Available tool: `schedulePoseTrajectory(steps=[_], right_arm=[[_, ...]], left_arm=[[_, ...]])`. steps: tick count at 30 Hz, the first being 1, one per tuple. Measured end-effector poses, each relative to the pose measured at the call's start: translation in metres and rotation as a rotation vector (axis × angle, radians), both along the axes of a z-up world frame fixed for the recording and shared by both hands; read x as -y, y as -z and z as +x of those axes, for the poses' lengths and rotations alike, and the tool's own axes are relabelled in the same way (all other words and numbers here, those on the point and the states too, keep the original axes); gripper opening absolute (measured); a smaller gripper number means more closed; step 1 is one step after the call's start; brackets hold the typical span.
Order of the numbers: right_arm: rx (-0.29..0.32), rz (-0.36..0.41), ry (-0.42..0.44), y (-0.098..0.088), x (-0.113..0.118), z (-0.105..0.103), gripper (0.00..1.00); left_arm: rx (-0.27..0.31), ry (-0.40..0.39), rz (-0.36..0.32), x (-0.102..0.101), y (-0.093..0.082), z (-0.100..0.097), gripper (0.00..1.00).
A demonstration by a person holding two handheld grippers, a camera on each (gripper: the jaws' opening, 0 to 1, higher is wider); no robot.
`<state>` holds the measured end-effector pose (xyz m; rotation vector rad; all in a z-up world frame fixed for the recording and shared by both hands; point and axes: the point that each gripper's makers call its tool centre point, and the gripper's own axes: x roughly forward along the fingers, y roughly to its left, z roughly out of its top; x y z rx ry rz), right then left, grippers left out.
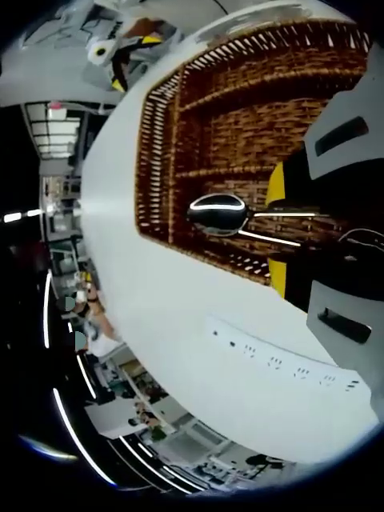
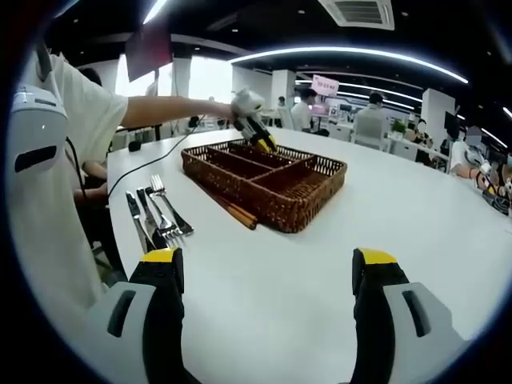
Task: Arrange the knives, forks, and spoons in their matching storage slots by inserting each utensil handle-first until every utensil is classified and aligned in the correct compartment
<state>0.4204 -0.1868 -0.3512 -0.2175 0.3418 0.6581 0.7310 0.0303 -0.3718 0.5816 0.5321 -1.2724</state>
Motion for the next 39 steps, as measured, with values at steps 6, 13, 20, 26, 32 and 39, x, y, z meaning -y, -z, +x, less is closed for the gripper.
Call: schedulePoseTrajectory(steps=[6, 13, 20, 26, 32, 39], right_arm=[[0.0, 0.001, -0.006, 0.0, -0.002, 0.0, 0.9], [0.004, 0.002, -0.018, -0.001, -0.006, 0.0, 0.9], [0.005, 0.007, -0.033, 0.0, -0.01, -0.002, 0.9], [0.009, 0.014, -0.044, -0.002, -0.014, -0.002, 0.9], [0.014, 0.015, -0.067, -0.003, -0.021, -0.004, 0.9], [0.019, 0.021, -0.084, -0.005, -0.028, -0.006, 0.9]], left_arm=[[0.0, -0.012, 0.002, -0.001, -0.006, -0.002, 0.3], [0.022, -0.035, 0.017, -0.008, -0.015, -0.006, 0.36], [0.028, -0.045, 0.02, -0.011, -0.022, -0.014, 0.4], [0.029, -0.052, 0.022, -0.012, -0.023, -0.028, 0.46], [0.017, -0.056, 0.044, -0.018, -0.018, -0.046, 0.52], [0.017, -0.085, 0.031, -0.025, -0.027, -0.058, 0.61]])
